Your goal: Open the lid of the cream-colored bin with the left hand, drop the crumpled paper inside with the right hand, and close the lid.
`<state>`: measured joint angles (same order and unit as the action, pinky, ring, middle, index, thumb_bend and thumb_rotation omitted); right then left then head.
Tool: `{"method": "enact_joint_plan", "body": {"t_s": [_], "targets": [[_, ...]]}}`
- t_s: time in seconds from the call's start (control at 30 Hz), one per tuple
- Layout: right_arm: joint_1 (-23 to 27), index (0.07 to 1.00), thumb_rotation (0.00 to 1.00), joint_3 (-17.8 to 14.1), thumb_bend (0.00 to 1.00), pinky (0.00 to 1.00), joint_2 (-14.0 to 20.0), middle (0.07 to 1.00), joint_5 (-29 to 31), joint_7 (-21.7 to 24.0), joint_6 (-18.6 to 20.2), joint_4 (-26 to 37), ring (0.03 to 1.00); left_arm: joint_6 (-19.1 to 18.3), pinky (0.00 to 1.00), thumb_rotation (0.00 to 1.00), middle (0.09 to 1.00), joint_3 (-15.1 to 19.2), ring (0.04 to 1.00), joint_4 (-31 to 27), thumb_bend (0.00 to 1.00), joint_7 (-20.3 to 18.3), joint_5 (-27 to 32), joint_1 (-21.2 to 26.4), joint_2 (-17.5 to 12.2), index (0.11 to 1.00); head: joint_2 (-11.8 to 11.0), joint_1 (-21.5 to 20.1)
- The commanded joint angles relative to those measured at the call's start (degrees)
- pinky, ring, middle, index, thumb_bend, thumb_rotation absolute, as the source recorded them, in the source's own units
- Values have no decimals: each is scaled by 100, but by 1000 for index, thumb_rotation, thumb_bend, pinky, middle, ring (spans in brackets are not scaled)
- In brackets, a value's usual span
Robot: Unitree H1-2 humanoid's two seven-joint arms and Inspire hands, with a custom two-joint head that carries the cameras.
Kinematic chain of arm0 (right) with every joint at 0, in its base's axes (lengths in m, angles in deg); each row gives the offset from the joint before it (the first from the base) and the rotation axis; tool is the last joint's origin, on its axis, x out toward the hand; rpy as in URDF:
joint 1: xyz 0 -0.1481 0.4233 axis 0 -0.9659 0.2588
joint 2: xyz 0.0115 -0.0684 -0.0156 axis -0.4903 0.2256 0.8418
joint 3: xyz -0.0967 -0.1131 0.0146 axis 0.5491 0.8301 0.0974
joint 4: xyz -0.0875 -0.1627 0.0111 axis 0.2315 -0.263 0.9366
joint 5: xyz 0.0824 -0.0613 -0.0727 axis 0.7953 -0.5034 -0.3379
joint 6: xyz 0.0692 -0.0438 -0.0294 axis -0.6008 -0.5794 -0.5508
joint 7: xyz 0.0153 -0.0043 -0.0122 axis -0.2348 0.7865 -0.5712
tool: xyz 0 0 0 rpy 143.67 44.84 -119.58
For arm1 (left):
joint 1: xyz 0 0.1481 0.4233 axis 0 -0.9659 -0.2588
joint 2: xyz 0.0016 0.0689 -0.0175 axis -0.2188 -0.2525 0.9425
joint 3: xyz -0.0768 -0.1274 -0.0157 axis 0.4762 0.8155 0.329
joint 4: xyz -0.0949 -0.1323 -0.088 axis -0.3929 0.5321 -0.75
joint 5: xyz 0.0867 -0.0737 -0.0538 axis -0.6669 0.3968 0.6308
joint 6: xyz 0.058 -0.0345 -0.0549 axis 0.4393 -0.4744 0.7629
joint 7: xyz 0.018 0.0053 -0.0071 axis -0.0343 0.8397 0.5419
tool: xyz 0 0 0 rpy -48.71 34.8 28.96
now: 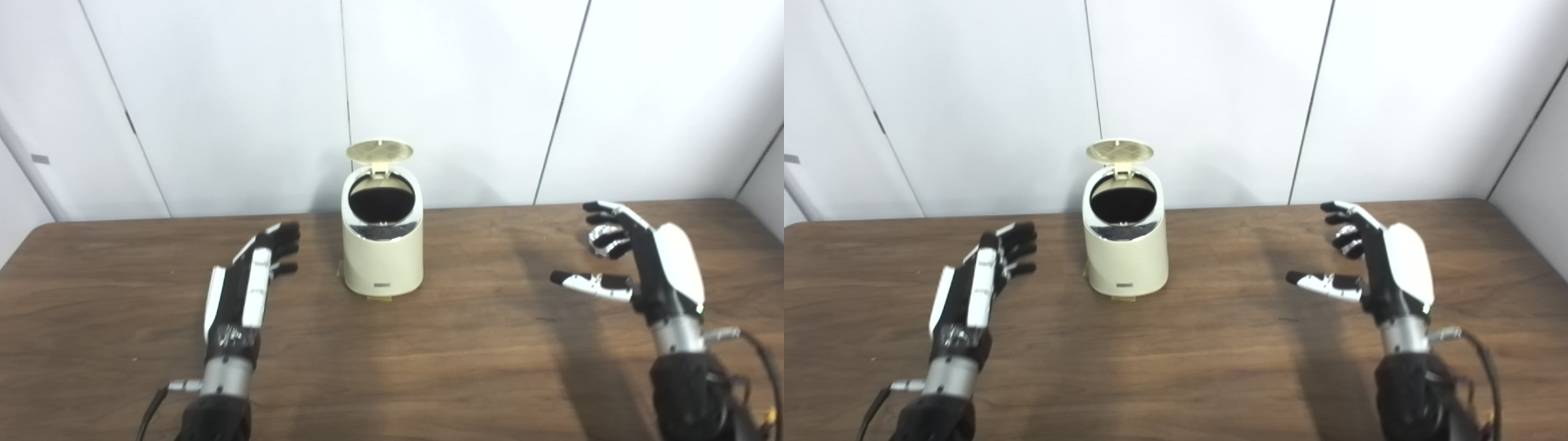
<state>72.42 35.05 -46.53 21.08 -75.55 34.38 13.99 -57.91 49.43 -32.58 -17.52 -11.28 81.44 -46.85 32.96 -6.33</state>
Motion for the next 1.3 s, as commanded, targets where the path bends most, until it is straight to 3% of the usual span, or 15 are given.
{"method": "enact_joint_plan", "body": {"t_s": [0.0, 0.1, 0.23, 0.53, 0.67, 0.87, 1.0, 1.27], "targets": [[420, 741, 295, 1, 907, 493, 339, 710, -245, 254, 195, 195, 598, 354, 726, 1000, 790, 62, 787, -149, 509, -33, 127, 33, -94, 794, 1, -3], [727, 763, 295, 53, 925, 509, 617, 740, -476, 736, 653, 221, 642, 557, 735, 983, 799, 165, 799, -68, 530, -175, 479, -189, -202, 796, -15, -39], [1102, 775, 202, 161, 939, 473, 914, 737, -608, 1152, 919, 98, 620, 677, 722, 945, 814, 231, 793, -39, 539, -353, 883, -461, -292, 819, -27, -73], [1805, 803, 160, 710, 928, 531, 1441, 804, -1144, 2078, 1433, -565, 723, 995, 730, 905, 823, 301, 804, 3, 520, -475, 1053, -1043, -401, 829, -43, -84], [2147, 805, 185, 1026, 918, 599, 1582, 819, -1289, 2137, 1340, -1436, 768, 1093, 725, 874, 824, 341, 804, -51, 498, -467, 1061, -1216, -335, 832, -32, -68], [2655, 804, 235, 1556, 947, 548, 1731, 828, -1438, 2161, 1124, -2562, 763, 1097, 717, 902, 822, 341, 800, -164, 498, -474, 1056, -1331, -321, 830, -7, -86], [2973, 824, 277, 1985, 944, 578, 1845, 861, -1617, 2444, 1157, -3047, 801, 1141, 732, 896, 828, 333, 808, -132, 487, -493, 1070, -1349, -328, 837, 5, -73], [3213, 821, 271, 2212, 933, 531, 1762, 835, -1438, 2194, 993, -3840, 737, 1121, 743, 888, 830, 321, 815, -148, 499, -515, 1107, -1378, -333, 842, 36, -20]]}}
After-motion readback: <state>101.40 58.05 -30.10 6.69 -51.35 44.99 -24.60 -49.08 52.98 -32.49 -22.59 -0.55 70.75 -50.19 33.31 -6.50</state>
